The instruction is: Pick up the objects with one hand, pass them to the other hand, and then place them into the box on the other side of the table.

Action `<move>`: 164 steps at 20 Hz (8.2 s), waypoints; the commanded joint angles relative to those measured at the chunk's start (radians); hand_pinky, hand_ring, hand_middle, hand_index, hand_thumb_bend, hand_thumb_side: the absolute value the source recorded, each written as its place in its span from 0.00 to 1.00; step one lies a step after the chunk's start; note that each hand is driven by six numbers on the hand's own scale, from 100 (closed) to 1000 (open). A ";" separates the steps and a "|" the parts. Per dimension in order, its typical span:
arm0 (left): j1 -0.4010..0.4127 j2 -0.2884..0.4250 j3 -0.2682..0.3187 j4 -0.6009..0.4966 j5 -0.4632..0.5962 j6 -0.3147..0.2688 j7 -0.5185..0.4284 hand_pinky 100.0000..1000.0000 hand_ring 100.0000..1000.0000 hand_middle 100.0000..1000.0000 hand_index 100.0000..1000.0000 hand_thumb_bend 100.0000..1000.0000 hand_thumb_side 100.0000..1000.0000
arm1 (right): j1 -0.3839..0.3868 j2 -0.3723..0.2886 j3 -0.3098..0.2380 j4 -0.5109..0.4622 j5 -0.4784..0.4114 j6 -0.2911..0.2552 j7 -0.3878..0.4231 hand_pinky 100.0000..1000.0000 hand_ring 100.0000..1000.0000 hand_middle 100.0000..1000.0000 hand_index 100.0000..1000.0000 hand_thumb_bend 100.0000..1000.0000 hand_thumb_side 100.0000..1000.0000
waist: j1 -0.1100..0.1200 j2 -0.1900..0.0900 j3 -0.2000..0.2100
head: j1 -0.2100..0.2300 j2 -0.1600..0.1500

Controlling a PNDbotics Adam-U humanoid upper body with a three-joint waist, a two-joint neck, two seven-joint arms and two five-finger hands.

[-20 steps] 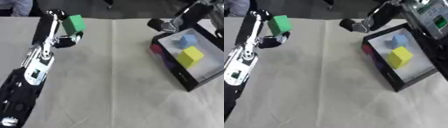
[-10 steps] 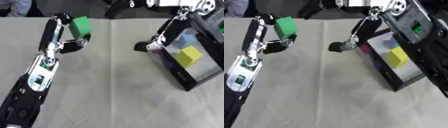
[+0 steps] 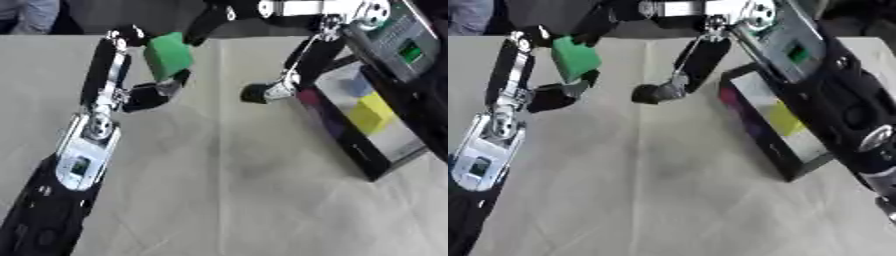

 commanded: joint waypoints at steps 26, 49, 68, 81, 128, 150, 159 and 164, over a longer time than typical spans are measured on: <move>-0.020 -0.061 -0.029 0.000 0.077 -0.001 0.020 0.70 0.57 0.42 0.37 0.10 0.09 | -0.051 0.068 0.034 0.111 0.249 -0.043 -0.305 0.86 0.75 0.66 0.74 0.32 0.00 | 0.007 0.006 0.016 | -0.018 -0.002; -0.023 -0.075 -0.051 -0.014 0.097 -0.021 0.014 0.70 0.56 0.41 0.36 0.09 0.08 | -0.048 0.077 0.039 0.181 0.324 -0.098 -0.373 0.87 0.75 0.67 0.77 0.34 0.00 | 0.006 0.014 0.024 | -0.019 -0.002; -0.027 -0.073 -0.046 0.005 0.098 0.012 -0.003 0.70 0.56 0.41 0.36 0.07 0.09 | -0.032 0.028 0.020 0.061 0.111 0.020 -0.264 0.88 0.75 0.67 0.79 0.31 0.00 | 0.009 0.017 0.014 | -0.008 -0.002; -0.025 -0.074 -0.051 -0.006 0.110 -0.017 0.006 0.70 0.56 0.41 0.36 0.06 0.09 | -0.019 0.032 0.028 0.094 0.198 -0.035 -0.285 0.88 0.76 0.67 0.78 0.35 0.00 | 0.007 0.019 0.017 | -0.011 -0.002; -0.024 -0.078 -0.067 -0.003 0.085 -0.097 -0.019 0.76 0.71 0.56 0.74 0.70 0.24 | -0.004 0.027 0.033 0.123 0.163 -0.056 -0.241 0.82 0.58 0.29 0.57 0.00 0.00 | 0.007 0.025 0.020 | -0.021 -0.002; -0.011 -0.074 -0.054 0.019 -0.019 0.020 -0.002 0.78 0.75 0.58 0.79 0.87 0.45 | -0.008 -0.020 0.004 0.057 0.072 -0.001 -0.247 0.83 0.58 0.30 0.58 0.00 0.00 | 0.011 0.022 0.006 | -0.015 -0.002; 0.010 -0.034 -0.043 0.038 0.000 0.053 0.010 0.79 0.76 0.61 0.80 0.77 0.45 | 0.036 -0.175 -0.120 0.027 -0.078 0.106 -0.319 0.84 0.58 0.31 0.60 0.00 0.00 | 0.018 0.007 -0.018 | -0.035 -0.002; 0.012 -0.011 -0.039 0.046 0.005 0.064 0.018 0.79 0.76 0.61 0.79 0.77 0.44 | 0.130 -0.304 -0.181 -0.024 -0.128 0.080 -0.330 0.84 0.58 0.30 0.59 0.00 0.00 | 0.021 0.005 -0.025 | -0.057 -0.002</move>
